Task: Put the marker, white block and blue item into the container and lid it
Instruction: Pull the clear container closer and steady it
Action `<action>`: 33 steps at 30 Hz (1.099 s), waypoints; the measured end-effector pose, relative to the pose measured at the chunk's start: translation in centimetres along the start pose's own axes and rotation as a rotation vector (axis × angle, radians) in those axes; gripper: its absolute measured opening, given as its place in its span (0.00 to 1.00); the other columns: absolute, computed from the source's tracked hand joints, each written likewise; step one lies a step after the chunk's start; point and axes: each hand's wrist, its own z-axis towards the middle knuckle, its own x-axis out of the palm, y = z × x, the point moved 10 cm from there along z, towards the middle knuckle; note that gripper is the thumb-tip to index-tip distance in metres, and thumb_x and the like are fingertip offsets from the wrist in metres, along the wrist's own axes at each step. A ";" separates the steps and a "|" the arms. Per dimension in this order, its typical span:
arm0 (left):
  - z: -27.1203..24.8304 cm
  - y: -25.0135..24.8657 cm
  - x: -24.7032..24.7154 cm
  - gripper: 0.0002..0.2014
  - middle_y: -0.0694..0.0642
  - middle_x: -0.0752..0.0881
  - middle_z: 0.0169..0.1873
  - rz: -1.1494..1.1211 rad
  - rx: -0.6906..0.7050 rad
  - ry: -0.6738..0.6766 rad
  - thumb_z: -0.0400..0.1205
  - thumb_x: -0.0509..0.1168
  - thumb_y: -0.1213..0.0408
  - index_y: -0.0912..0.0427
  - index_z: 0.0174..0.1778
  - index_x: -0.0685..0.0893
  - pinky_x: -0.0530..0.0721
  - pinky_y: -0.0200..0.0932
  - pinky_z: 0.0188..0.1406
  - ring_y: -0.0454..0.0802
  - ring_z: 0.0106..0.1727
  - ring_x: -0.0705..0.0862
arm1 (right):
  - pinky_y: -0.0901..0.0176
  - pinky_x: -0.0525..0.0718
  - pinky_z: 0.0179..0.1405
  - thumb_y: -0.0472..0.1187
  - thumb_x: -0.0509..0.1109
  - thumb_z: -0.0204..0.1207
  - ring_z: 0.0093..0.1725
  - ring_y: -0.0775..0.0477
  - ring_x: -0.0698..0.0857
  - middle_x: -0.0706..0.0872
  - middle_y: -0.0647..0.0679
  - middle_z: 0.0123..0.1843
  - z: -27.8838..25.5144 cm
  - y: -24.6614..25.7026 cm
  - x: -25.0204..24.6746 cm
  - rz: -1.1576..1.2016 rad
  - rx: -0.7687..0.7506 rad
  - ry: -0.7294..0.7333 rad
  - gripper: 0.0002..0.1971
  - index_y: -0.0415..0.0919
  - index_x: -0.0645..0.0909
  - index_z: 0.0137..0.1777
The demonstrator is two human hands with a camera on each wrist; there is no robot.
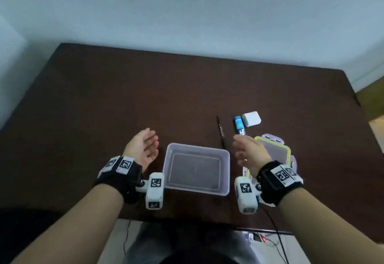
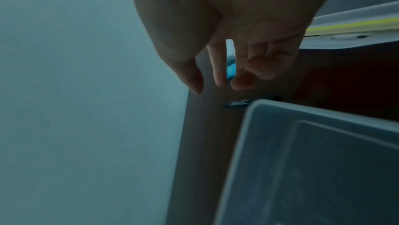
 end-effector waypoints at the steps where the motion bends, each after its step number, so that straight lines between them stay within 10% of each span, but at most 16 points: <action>1: 0.4 1.3 -0.4 0.12 0.53 0.88 0.52 0.000 -0.016 -0.002 0.86 0.67 0.53 0.57 0.55 0.89 0.80 0.44 0.44 0.47 0.47 0.84 | 0.65 0.65 0.22 0.43 0.71 0.78 0.26 0.52 0.73 0.84 0.47 0.44 0.5 -1.4 0.2 -0.100 -0.027 0.020 0.08 0.46 0.84 0.56; 6: 0.8 4.8 -0.7 0.14 0.56 0.91 0.59 0.042 0.028 0.084 0.86 0.69 0.54 0.57 0.63 0.89 0.83 0.49 0.53 0.52 0.56 0.87 | 0.71 0.71 0.15 0.40 0.72 0.79 0.20 0.64 0.77 0.88 0.50 0.43 1.3 -3.7 0.9 -0.244 -0.264 0.040 0.11 0.46 0.86 0.61; 10: 2.2 5.5 -1.0 0.11 0.59 0.93 0.60 0.058 0.115 0.137 0.85 0.70 0.58 0.55 0.61 0.91 0.81 0.56 0.70 0.55 0.62 0.87 | 0.66 0.83 0.36 0.43 0.71 0.80 0.41 0.58 0.87 0.92 0.50 0.48 2.7 -4.8 0.9 -0.141 -0.390 -0.003 0.10 0.45 0.89 0.58; 14: 2.6 4.7 -0.5 0.11 0.60 0.94 0.58 0.212 0.330 0.192 0.85 0.71 0.56 0.52 0.59 0.94 0.86 0.52 0.55 0.54 0.55 0.89 | 0.68 0.84 0.50 0.44 0.68 0.82 0.50 0.59 0.89 0.93 0.54 0.51 3.1 -4.3 1.0 -0.143 -0.575 -0.067 0.09 0.48 0.90 0.56; 19: 2.9 4.8 -0.1 0.12 0.53 0.94 0.44 0.297 0.473 0.198 0.83 0.71 0.51 0.52 0.54 0.95 0.84 0.47 0.40 0.50 0.42 0.89 | 0.79 0.72 0.20 0.46 0.68 0.81 0.22 0.65 0.80 0.90 0.54 0.42 3.8 -4.9 1.1 -0.039 -0.609 -0.046 0.07 0.51 0.89 0.49; 25: 1.8 4.7 -0.2 0.09 0.39 0.87 0.23 0.267 0.616 0.114 0.82 0.73 0.56 0.57 0.50 0.93 0.77 0.30 0.23 0.36 0.23 0.84 | 0.72 0.66 0.12 0.50 0.69 0.79 0.15 0.62 0.71 0.87 0.52 0.37 3.3 -4.8 1.0 -0.045 -0.608 -0.080 0.09 0.51 0.87 0.40; 33: 0.6 4.5 -0.7 0.09 0.43 0.88 0.21 0.284 0.674 0.098 0.80 0.74 0.55 0.57 0.47 0.94 0.78 0.38 0.29 0.40 0.23 0.84 | 0.61 0.79 0.32 0.55 0.63 0.80 0.32 0.50 0.82 0.92 0.44 0.43 2.4 -3.8 0.8 -0.273 -0.591 -0.062 0.20 0.41 0.90 0.49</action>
